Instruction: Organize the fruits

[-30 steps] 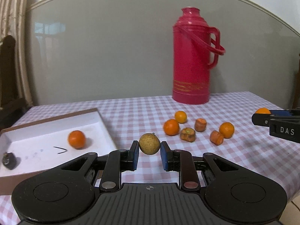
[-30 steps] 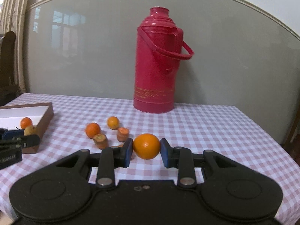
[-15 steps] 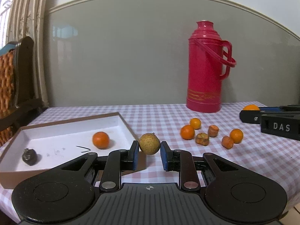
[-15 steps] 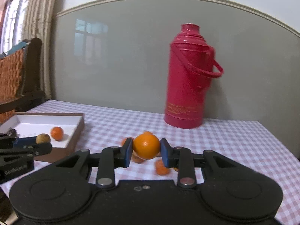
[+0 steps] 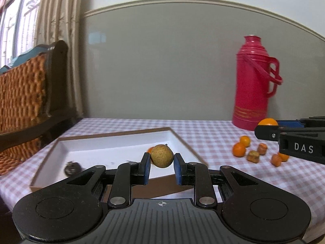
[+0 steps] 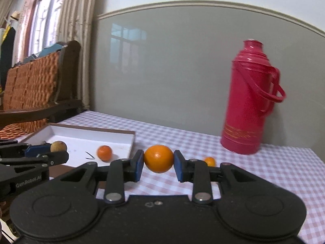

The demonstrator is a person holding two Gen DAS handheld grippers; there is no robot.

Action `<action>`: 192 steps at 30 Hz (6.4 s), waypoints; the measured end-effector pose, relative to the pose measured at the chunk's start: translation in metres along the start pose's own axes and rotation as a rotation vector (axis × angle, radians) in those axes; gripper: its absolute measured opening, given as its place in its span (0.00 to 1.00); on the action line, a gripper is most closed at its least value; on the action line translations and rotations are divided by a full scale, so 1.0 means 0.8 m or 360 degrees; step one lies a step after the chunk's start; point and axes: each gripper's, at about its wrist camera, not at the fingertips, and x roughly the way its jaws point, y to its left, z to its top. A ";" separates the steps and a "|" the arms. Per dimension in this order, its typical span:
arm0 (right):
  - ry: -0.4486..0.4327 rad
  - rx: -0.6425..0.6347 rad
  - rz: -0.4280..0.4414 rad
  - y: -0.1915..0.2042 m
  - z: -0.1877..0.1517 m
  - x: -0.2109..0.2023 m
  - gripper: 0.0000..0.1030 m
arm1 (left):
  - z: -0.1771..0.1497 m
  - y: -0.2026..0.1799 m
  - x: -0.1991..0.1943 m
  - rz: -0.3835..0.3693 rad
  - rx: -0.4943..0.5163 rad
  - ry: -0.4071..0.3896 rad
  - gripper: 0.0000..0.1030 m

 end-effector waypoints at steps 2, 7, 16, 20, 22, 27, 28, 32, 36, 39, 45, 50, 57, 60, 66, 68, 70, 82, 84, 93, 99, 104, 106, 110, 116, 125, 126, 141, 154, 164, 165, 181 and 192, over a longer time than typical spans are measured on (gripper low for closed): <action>0.0003 -0.0018 0.0024 0.011 0.001 0.005 0.22 | 0.001 0.011 -0.002 0.0021 -0.0011 -0.0002 0.24; -0.0007 -0.0039 0.0083 0.033 0.004 0.011 0.22 | 0.001 0.030 -0.010 0.0072 -0.0026 -0.0020 0.24; -0.0039 -0.0063 0.0168 0.065 0.012 0.018 0.22 | -0.001 0.062 -0.019 0.0163 -0.0040 -0.0027 0.24; -0.0041 -0.0071 0.0197 0.078 0.014 0.022 0.22 | -0.002 0.073 -0.022 0.0191 -0.0051 -0.0025 0.24; -0.0035 -0.0076 0.0211 0.084 0.015 0.025 0.22 | -0.002 0.076 -0.025 0.0206 -0.0055 -0.0033 0.24; -0.0047 -0.0078 0.0241 0.097 0.019 0.029 0.22 | -0.004 0.087 -0.028 0.0235 -0.0073 -0.0033 0.24; -0.0049 -0.0078 0.0245 0.099 0.019 0.029 0.22 | -0.004 0.089 -0.028 0.0241 -0.0074 -0.0032 0.24; -0.0048 -0.0079 0.0268 0.109 0.021 0.033 0.22 | -0.006 0.096 -0.029 0.0262 -0.0076 -0.0034 0.24; -0.0049 -0.0085 0.0283 0.117 0.023 0.036 0.22 | -0.007 0.104 -0.029 0.0286 -0.0094 -0.0037 0.24; -0.0045 -0.0079 0.0289 0.121 0.024 0.038 0.22 | -0.008 0.113 -0.026 0.0301 -0.0107 -0.0033 0.24; -0.0044 -0.0083 0.0303 0.127 0.027 0.046 0.22 | -0.007 0.135 -0.013 0.0341 -0.0119 -0.0018 0.24; -0.0038 -0.0066 0.0314 0.136 0.035 0.063 0.22 | -0.001 0.146 0.002 0.0352 -0.0129 -0.0025 0.24; -0.0045 -0.0091 0.0305 0.142 0.041 0.086 0.22 | 0.006 0.151 0.022 0.0338 -0.0136 -0.0036 0.24; -0.0040 -0.0088 0.0293 0.141 0.043 0.097 0.22 | 0.010 0.156 0.034 0.0344 -0.0162 -0.0042 0.24; -0.0012 -0.0083 0.0271 0.133 0.041 0.119 0.22 | 0.014 0.164 0.062 0.0358 -0.0189 -0.0025 0.24; -0.0001 -0.0078 0.0266 0.132 0.043 0.129 0.22 | 0.014 0.167 0.069 0.0365 -0.0197 -0.0017 0.24; 0.0007 -0.0069 0.0262 0.130 0.044 0.137 0.22 | 0.014 0.169 0.073 0.0368 -0.0194 -0.0014 0.24; 0.0063 -0.0036 0.0245 0.118 0.051 0.186 0.22 | 0.016 0.185 0.107 0.0396 -0.0176 0.0038 0.24; 0.0085 -0.0015 0.0249 0.114 0.052 0.195 0.22 | 0.016 0.189 0.115 0.0400 -0.0179 0.0055 0.24; 0.0156 -0.0008 0.0248 0.108 0.056 0.230 0.22 | 0.017 0.198 0.150 0.0430 -0.0187 0.0109 0.24; 0.0101 -0.0039 0.0100 0.104 0.050 0.243 0.94 | 0.018 0.200 0.139 0.0507 -0.0134 0.0009 1.00; 0.0117 -0.0007 0.0156 0.102 0.052 0.240 0.94 | 0.017 0.207 0.141 0.0486 -0.0186 0.0037 1.00; 0.0117 -0.0015 0.0173 0.104 0.053 0.237 0.94 | 0.018 0.206 0.141 0.0478 -0.0178 0.0031 1.00; 0.0135 -0.0018 0.0197 0.105 0.052 0.236 0.94 | 0.017 0.204 0.140 0.0476 -0.0176 0.0036 1.00; 0.0122 -0.0017 0.0192 0.105 0.053 0.227 0.94 | 0.018 0.195 0.132 0.0489 -0.0164 0.0033 1.00; 0.0031 -0.0045 0.0209 0.104 0.056 0.187 0.94 | 0.021 0.171 0.100 0.0462 -0.0158 0.0022 1.00; 0.0017 -0.0047 0.0211 0.103 0.056 0.181 0.94 | 0.022 0.167 0.097 0.0458 -0.0146 0.0025 1.00; -0.0070 -0.0031 0.0145 0.072 0.045 0.116 0.94 | 0.011 0.119 0.059 0.0440 -0.0047 0.0041 1.00; -0.0063 -0.0049 0.0076 0.052 0.024 0.059 0.94 | 0.005 0.077 0.014 0.0302 -0.0006 -0.0026 1.00; -0.0090 -0.0031 -0.0001 0.015 0.013 0.006 0.94 | 0.005 0.034 0.000 0.0082 0.0043 -0.0077 1.00; -0.0089 -0.0028 -0.0006 0.011 0.011 0.002 0.94 | 0.004 0.030 -0.001 0.0061 0.0043 -0.0080 1.00; -0.0026 -0.0035 -0.0205 -0.051 -0.018 -0.042 0.83 | 0.004 -0.053 0.004 -0.0178 0.0138 -0.0124 1.00; 0.0061 0.0008 -0.0387 -0.103 -0.046 -0.057 0.75 | 0.000 -0.111 0.016 -0.0325 0.0202 -0.0104 1.00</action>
